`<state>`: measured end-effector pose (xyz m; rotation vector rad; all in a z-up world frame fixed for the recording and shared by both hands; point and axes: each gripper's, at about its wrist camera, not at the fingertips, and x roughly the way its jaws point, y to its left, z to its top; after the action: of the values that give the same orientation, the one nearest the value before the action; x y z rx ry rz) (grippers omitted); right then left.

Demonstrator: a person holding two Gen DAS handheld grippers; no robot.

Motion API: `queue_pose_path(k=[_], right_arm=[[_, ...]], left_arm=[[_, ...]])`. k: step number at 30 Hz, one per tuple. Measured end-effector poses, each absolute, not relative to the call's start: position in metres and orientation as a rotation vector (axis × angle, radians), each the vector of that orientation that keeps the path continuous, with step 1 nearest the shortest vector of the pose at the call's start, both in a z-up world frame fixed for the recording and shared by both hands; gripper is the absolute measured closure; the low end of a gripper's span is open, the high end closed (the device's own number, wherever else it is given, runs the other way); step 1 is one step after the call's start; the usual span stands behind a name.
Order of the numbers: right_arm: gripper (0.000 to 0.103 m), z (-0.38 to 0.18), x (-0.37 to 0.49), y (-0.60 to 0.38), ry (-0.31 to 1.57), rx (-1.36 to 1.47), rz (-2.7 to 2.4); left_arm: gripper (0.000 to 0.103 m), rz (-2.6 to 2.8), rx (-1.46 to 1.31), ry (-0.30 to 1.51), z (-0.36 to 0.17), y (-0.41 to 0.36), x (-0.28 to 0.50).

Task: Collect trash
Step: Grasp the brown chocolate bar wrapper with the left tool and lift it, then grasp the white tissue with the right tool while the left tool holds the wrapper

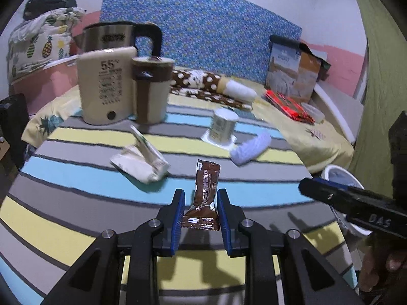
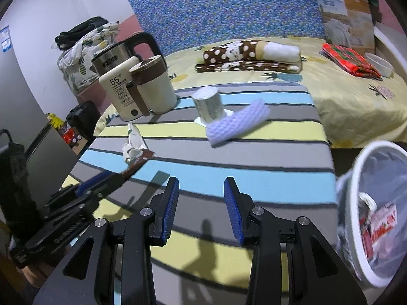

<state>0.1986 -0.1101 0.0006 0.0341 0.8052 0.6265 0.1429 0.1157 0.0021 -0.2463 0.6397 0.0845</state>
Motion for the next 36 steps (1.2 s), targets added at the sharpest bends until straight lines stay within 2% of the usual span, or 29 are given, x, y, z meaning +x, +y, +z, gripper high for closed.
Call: queue_pose_path(k=[12, 23, 24, 26, 36], right_arm=[[0.064, -0.008, 0.209, -0.036, 0.841, -0.086, 0.761], [0.064, -0.023, 0.224, 0.028, 0.866, -0.164, 0.812], [0.065, -0.024, 0.224, 0.030, 0.869, -0.169, 0.806], [0.081, -0.025, 0.224, 0.035, 0.860, -0.176, 0.805], [0.086, -0.016, 0.209, 0.018, 0.837, -0.161, 0.786]], left_arm=[[0.077, 0.229, -0.356, 0.595, -0.007, 0.192, 0.122], [0.077, 0.259, -0.396, 0.584, -0.015, 0.224, 0.110], [0.077, 0.260, -0.401, 0.585, -0.016, 0.226, 0.110], [0.077, 0.262, -0.407, 0.587, -0.018, 0.228, 0.109], [0.077, 0.242, -0.399, 0.589, -0.017, 0.220, 0.110]])
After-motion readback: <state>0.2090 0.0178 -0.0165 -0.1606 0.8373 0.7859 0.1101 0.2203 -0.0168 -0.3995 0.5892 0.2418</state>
